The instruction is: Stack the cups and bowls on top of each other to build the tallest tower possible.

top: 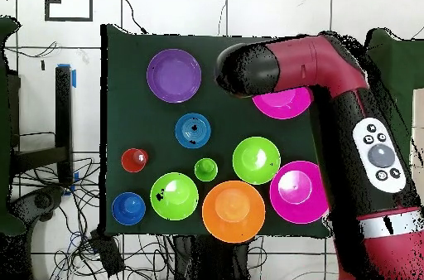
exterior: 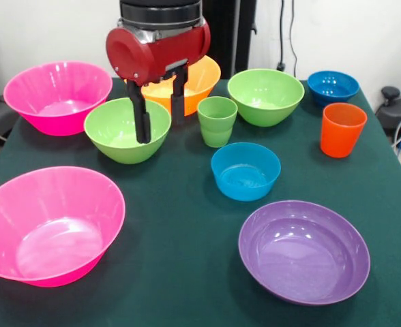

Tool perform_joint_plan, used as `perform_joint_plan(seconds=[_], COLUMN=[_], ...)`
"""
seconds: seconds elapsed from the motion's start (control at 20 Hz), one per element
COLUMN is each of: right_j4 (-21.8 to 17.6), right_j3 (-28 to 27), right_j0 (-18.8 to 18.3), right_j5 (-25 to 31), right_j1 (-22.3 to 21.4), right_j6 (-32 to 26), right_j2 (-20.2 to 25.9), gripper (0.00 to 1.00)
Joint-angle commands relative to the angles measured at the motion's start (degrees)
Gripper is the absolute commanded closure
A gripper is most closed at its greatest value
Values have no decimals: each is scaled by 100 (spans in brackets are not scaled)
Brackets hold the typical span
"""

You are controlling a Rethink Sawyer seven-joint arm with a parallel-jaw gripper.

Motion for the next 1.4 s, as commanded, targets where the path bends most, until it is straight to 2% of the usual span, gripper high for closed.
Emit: perform_joint_plan(seconds=[0.05,0.2,0.3,0.65,0.8,1.15,1.4], right_j4=[46,137,259,467,533,510,503], right_j3=[128,93,83,-94,-286,-840,-1126], right_j0=[259,297,398,538,656,662,682], right_j5=[-131,-331,-554,-962,-884,-816,-726], right_j1=[413,479,534,721,840,1506,1763], right_j6=[1187,1580,2285,2999,3218,2820,2588], right_j2=[-771,-946,-1210,-1588,-1713,-1523,-1410], gripper=[0,0,0,0,0,0,0])
